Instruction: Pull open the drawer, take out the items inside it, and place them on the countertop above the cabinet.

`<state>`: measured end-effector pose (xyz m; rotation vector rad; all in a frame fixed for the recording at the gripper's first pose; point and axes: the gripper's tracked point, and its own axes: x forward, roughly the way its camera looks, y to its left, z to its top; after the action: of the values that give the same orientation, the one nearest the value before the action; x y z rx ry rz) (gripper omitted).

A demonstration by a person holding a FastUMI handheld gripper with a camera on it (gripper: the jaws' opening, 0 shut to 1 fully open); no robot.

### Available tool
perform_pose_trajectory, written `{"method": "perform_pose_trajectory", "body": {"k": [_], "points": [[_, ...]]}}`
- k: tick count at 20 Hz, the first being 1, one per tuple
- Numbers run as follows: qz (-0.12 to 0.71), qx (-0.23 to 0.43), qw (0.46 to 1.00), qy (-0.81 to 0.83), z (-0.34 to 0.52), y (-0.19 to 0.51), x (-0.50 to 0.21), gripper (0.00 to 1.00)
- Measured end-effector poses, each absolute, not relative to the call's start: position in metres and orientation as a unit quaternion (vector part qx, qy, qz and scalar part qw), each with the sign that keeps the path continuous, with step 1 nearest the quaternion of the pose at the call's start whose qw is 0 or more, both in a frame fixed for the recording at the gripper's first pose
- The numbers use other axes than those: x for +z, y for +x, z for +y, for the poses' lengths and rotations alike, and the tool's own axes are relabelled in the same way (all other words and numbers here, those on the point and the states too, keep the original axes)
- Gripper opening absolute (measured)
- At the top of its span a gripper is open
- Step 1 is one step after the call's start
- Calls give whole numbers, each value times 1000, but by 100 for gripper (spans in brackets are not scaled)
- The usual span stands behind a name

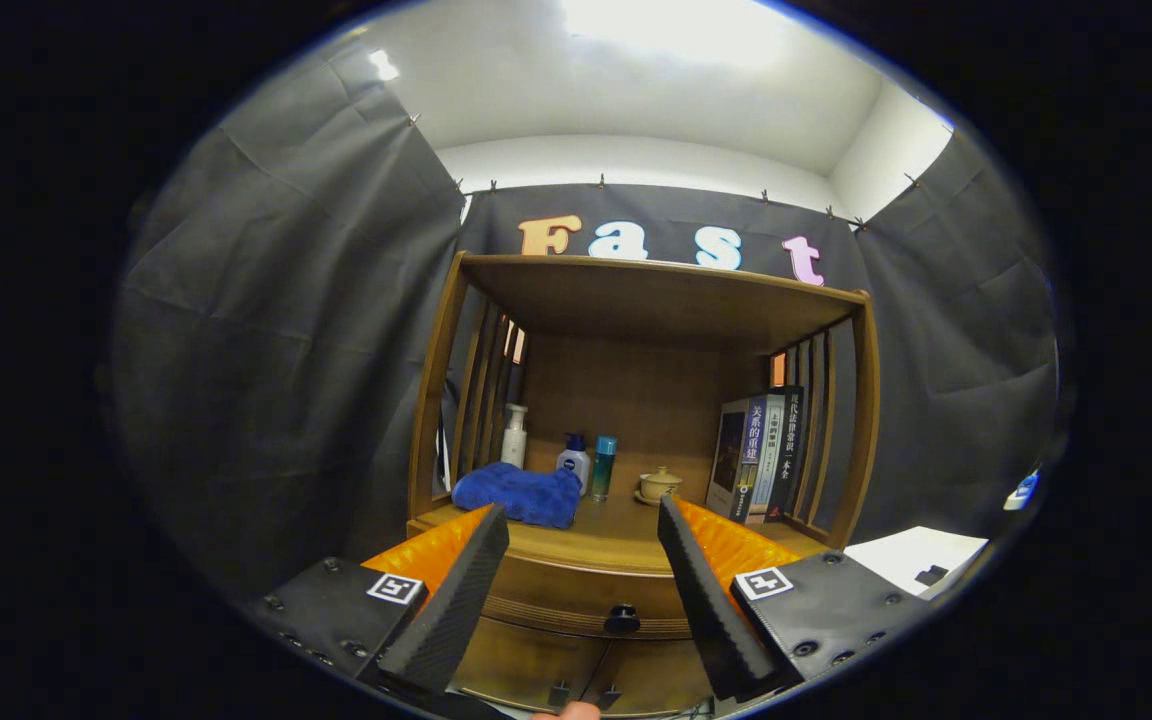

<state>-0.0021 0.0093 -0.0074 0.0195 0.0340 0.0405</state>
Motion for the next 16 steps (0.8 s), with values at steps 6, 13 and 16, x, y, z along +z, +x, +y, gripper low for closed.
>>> {"method": "perform_pose_trajectory", "body": {"k": [6, 13, 16], "points": [[21, 29, 999, 9, 15, -5, -8, 97], [11, 26, 999, 14, 17, -1, 3, 98], [10, 24, 1000, 16, 13, 13, 2, 98]]}}
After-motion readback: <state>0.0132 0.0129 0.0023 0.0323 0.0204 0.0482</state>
